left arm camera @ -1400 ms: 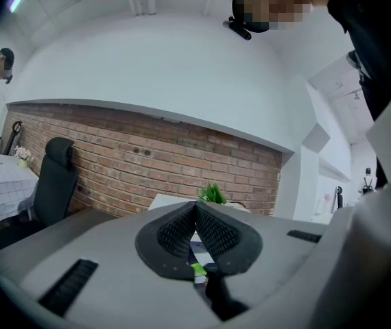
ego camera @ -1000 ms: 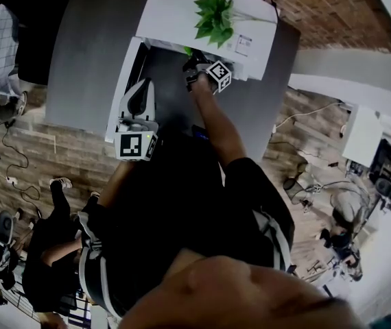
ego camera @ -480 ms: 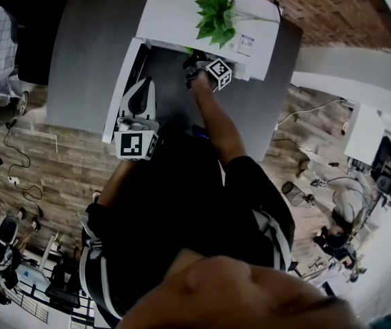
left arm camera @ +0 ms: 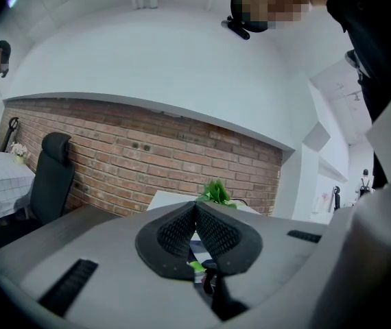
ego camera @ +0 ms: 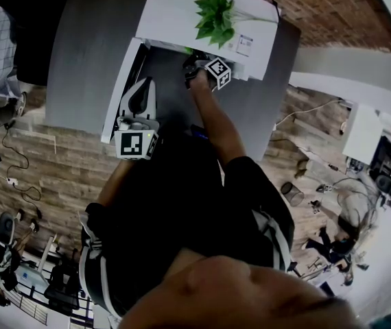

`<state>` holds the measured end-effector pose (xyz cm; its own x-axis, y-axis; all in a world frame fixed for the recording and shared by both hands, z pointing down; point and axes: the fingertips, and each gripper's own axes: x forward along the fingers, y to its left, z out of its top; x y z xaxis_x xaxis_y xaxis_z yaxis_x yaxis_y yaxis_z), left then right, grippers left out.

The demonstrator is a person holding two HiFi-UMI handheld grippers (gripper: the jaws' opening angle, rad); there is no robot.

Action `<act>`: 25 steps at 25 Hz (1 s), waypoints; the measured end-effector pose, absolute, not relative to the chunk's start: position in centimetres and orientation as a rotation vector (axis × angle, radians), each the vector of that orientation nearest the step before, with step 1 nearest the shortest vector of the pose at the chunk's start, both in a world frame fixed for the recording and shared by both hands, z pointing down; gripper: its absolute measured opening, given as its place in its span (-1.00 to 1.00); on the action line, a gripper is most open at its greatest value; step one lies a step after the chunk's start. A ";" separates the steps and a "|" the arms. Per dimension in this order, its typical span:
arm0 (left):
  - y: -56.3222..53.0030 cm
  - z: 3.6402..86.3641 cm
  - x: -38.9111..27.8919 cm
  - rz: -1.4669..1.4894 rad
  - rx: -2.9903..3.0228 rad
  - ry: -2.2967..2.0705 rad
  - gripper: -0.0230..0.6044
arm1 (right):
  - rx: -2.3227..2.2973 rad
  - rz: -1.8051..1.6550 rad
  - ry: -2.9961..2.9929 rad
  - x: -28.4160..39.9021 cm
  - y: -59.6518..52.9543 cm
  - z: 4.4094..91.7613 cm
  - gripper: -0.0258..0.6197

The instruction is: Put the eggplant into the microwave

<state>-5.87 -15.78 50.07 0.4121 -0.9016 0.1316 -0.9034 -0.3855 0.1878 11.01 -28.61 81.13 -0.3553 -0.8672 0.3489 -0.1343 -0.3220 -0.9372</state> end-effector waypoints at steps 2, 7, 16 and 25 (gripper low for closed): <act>-15.7 50.0 -5.9 -0.001 2.435 -1.592 -0.81 | -1.338 -1.731 1.361 11.2 -28.6 81.0 -0.79; -15.6 49.7 -5.9 -0.013 2.445 -1.595 -0.81 | -1.398 -1.716 1.373 11.6 -28.3 80.9 -0.59; -15.6 50.0 -6.1 -0.015 2.437 -1.589 -0.81 | -1.549 -1.749 1.479 11.6 -28.4 80.7 -0.51; -15.8 50.1 -6.4 -0.021 2.410 -1.583 -0.81 | -1.713 -1.765 1.572 11.8 -28.0 80.5 -0.43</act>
